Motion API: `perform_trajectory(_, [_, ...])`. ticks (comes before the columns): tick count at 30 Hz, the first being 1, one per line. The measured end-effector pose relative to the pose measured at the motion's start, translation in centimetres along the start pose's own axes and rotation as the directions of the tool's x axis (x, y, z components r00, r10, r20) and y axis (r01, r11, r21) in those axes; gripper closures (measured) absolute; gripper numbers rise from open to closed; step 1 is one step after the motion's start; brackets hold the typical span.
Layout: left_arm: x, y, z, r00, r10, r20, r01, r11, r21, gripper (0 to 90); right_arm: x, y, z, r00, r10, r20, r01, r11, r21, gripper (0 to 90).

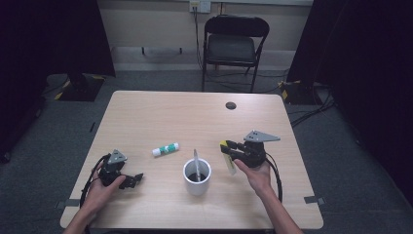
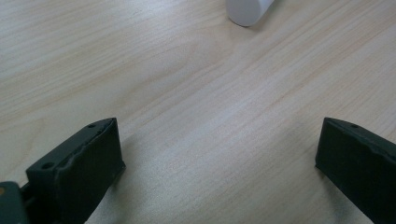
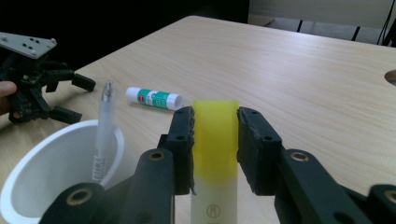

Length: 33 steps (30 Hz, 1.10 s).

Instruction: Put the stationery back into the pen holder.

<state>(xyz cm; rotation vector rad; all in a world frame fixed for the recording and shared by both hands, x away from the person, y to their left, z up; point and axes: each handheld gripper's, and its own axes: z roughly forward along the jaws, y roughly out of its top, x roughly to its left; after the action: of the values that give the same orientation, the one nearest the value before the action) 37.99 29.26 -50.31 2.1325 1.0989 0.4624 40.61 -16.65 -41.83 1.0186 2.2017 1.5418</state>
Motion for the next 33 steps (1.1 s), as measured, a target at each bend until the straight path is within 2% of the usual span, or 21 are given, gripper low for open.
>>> perform_trajectory(14, [0.0,0.0,0.0,1.0000,0.000,0.001,0.000,1.0000,-0.001,0.0,1.8,2.0,-0.9,0.9982,-0.021,-0.057,0.017,0.997,-0.069,67.4])
perform_trajectory(33, [0.0,0.0,0.0,1.0000,0.000,0.001,0.000,1.0000,0.000,0.0,4.4,3.9,-1.0,0.9911,-0.056,-0.121,0.042,0.993,-0.113,67.4])
